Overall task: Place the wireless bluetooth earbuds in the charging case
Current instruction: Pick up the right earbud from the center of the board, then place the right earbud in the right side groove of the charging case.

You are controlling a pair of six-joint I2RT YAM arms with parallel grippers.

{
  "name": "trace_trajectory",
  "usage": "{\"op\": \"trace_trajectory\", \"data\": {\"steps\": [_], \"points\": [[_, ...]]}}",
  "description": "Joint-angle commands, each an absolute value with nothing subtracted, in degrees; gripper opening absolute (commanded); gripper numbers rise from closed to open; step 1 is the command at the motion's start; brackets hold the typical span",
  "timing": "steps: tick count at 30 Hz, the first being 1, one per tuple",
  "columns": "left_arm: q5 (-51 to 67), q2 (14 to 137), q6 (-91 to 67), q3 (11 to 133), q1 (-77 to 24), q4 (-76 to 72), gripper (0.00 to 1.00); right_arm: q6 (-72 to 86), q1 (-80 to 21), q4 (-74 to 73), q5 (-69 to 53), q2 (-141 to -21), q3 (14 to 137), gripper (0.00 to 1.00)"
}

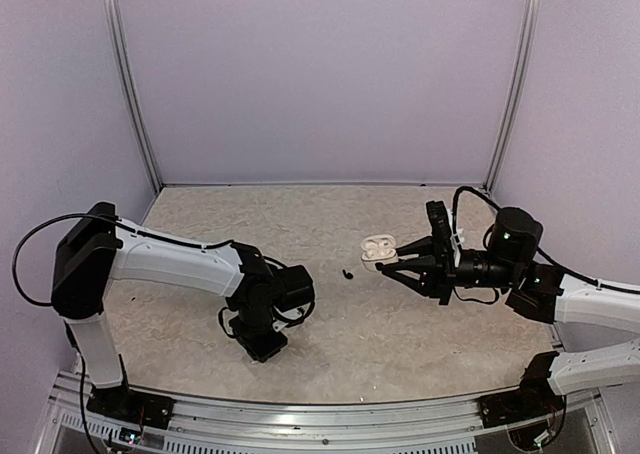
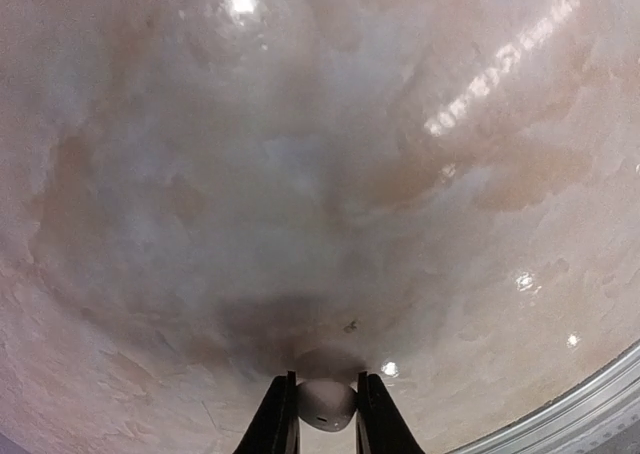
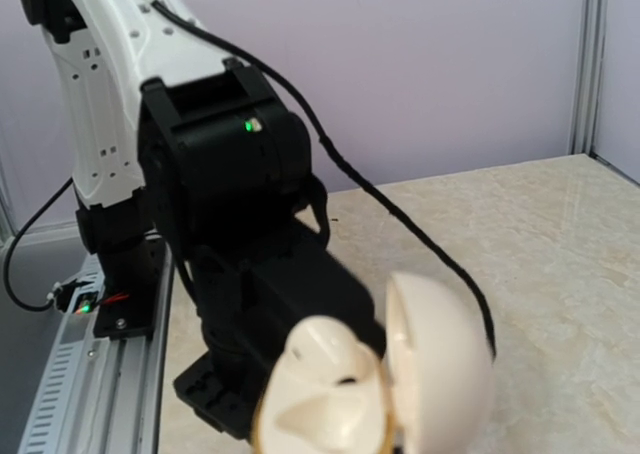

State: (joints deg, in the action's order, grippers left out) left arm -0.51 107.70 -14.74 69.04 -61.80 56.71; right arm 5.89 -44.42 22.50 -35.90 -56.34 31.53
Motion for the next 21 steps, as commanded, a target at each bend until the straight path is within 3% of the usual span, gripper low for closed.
{"op": "trace_trajectory", "data": {"steps": [1, 11, 21], "points": [[-2.1, 102.4, -15.6, 69.1, -59.7, 51.4, 0.14, 5.7, -43.9, 22.5, -34.6, -55.1, 31.7, 0.0], [-4.4, 87.3, -16.6, 66.7, -55.7, 37.4, 0.12, 4.5, -43.8, 26.3, -31.0, -53.7, 30.1, 0.0], [-6.1, 67.6, -15.5, 58.2, -57.9, 7.8, 0.11, 2.5, -43.9, 41.0, -26.7, -55.2, 26.2, 0.0]]}}
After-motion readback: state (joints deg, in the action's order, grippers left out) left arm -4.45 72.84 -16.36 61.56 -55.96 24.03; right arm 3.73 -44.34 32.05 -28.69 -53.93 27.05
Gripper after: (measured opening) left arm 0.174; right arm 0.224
